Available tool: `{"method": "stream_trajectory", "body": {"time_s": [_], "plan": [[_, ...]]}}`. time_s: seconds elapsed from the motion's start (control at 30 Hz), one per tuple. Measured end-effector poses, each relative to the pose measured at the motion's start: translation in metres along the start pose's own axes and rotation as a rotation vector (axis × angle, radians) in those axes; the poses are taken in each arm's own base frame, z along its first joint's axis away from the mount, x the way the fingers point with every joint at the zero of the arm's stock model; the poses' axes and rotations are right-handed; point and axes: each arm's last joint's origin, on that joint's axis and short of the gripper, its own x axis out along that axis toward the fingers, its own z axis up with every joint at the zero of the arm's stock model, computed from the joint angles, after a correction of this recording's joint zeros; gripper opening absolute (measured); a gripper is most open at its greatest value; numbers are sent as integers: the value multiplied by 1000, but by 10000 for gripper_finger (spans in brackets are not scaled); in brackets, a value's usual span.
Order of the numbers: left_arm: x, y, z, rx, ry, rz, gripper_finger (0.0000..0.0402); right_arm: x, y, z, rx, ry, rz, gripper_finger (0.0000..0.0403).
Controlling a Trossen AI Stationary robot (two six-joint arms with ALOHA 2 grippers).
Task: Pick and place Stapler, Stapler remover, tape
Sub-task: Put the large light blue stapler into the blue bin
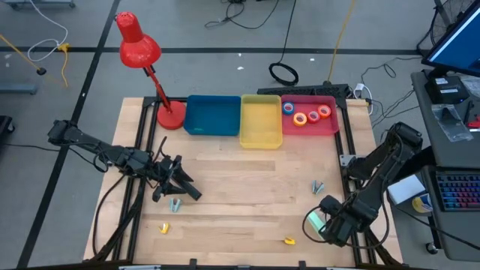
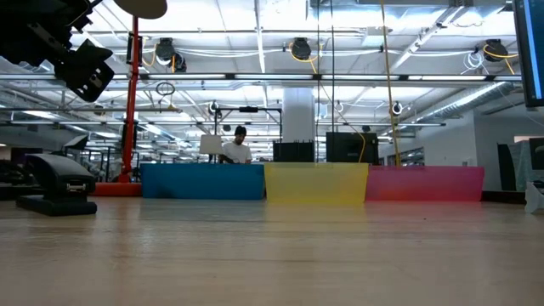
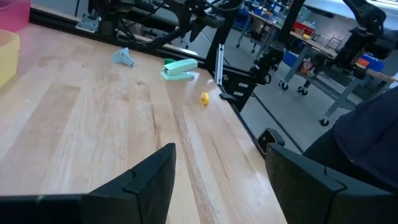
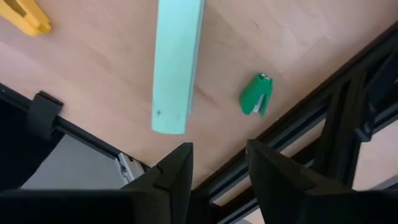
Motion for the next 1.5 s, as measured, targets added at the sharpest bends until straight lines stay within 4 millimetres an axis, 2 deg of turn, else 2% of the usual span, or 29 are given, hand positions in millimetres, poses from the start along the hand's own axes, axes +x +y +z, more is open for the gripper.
{"method": "stream_trajectory", "body": {"time_s": [0.47,0.83,1.13,1.3,1.5], "plan": [[0,0,0,1,0,0,246,-1,5,4,66,-65,63,151],[0,0,0,1,0,0,246,1,8,4,53,-89,102,250],[0,0,0,1,0,0,246,42,13,14,39,-39,253,290],[0,0,0,-3,0,0,246,61,6,20,63,-10,240,286],[0,0,0,-21,0,0,246,70,-1,24,68,-21,216,277]]}}
